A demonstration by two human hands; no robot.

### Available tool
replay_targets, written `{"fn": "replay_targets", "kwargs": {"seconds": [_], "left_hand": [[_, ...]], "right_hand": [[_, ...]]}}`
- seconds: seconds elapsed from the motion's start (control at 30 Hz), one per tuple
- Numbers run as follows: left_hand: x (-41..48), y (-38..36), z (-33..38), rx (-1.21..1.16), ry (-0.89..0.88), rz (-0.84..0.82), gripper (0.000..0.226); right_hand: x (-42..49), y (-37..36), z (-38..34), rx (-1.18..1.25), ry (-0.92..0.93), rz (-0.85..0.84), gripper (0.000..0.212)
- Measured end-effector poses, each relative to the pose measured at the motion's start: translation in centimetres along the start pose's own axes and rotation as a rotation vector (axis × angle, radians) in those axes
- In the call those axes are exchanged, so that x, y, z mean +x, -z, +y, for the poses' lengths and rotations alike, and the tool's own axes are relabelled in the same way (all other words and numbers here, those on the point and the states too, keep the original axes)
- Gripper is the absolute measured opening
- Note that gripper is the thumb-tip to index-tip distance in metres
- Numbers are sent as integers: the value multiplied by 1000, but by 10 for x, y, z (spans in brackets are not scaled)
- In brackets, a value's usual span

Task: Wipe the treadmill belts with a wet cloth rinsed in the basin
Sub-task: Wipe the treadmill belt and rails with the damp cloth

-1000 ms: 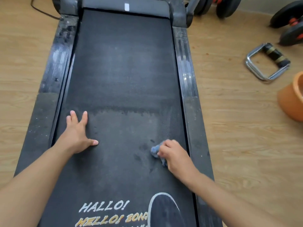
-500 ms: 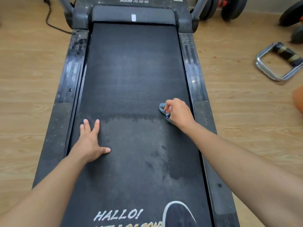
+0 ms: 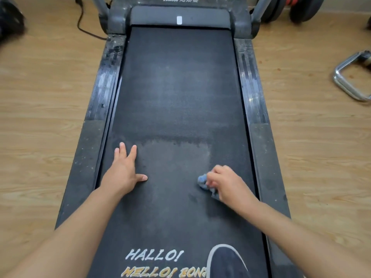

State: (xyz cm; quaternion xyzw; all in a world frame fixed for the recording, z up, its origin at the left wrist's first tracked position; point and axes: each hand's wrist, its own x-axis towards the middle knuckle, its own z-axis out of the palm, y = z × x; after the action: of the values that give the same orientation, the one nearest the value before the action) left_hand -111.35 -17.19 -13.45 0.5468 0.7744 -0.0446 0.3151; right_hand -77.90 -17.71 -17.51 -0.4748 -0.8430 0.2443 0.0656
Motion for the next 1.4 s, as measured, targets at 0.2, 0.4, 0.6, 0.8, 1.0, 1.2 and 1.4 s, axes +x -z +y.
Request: {"fn": "replay_targets", "kwargs": {"seconds": [0.2, 0.4, 0.6, 0.8, 1.0, 1.2, 1.4], "left_hand": [[-57, -32, -39, -3, -38, 75, 137], [-69, -62, -52, -64, -46, 94, 130], [-65, -60, -53, -37, -32, 63, 130], [-68, -57, -47, -20, -22, 24, 129], [-72, -56, -44, 23, -24, 5, 127], [-68, -56, -43, 60, -13, -16, 128], [-69, -56, -47, 44, -7, -19, 127]], "right_hand": [[136, 51, 28, -44, -285, 154, 29], [19, -9, -27, 51, -11, 54, 34], [-40, -17, -43, -47, 301, -238, 33], [119, 29, 10, -96, -108, 96, 27], [110, 23, -19, -106, -188, 140, 18], [-33, -25, -86, -37, 281, -267, 39], [63, 4, -39, -151, 262, -185, 31]]}}
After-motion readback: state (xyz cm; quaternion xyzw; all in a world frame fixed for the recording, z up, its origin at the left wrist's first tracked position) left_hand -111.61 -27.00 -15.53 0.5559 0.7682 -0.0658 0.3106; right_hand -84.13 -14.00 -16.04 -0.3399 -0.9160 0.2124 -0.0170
